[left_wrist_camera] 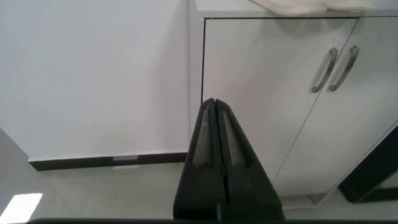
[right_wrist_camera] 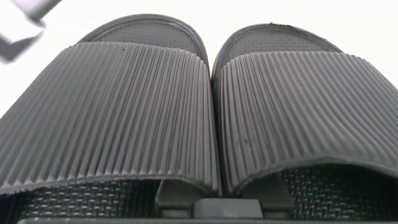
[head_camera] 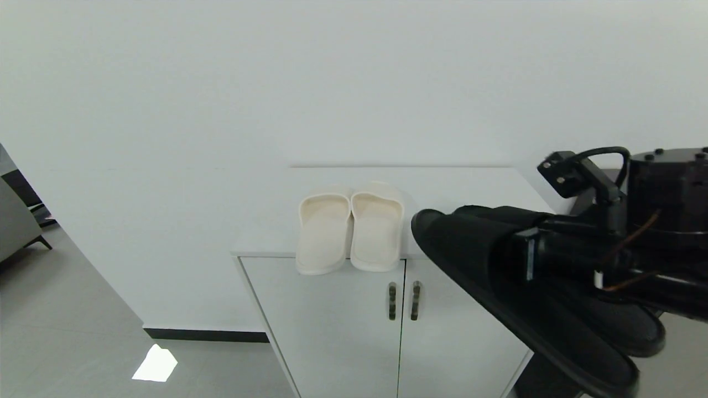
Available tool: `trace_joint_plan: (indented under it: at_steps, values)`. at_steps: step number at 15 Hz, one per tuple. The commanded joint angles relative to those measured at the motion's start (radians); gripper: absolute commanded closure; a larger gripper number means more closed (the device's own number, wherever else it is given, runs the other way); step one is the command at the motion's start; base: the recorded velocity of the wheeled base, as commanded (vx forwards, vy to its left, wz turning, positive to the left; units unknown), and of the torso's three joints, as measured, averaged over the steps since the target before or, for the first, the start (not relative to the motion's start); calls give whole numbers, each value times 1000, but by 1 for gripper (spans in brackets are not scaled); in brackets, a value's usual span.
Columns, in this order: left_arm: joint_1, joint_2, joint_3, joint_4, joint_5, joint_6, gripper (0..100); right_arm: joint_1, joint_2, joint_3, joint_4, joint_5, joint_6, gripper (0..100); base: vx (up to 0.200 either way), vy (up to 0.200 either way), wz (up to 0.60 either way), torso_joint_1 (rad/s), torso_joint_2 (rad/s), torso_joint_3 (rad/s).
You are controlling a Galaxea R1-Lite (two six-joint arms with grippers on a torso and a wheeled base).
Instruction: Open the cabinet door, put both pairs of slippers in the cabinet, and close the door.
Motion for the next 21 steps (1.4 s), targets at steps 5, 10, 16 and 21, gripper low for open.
trace_joint_plan:
  at_steps: [5,10,16,21]
  values:
    - [0,0,0,0,0,-1,100,72,-187,156,-3,113,27,100,0,0,0,0,0,0]
    - [0,0,0,0,0,-1,100,92,-189,173,-4,115,29,100,-120,0,0,2,1,0]
    - [0,0,0,0,0,-1,100,100,-192,195,-4,120,23,100,-167,0,0,0,3,1]
    - [0,0,0,0,0,4,100,138,-200,250,-58,141,24,100,0,0,0,0,0,0]
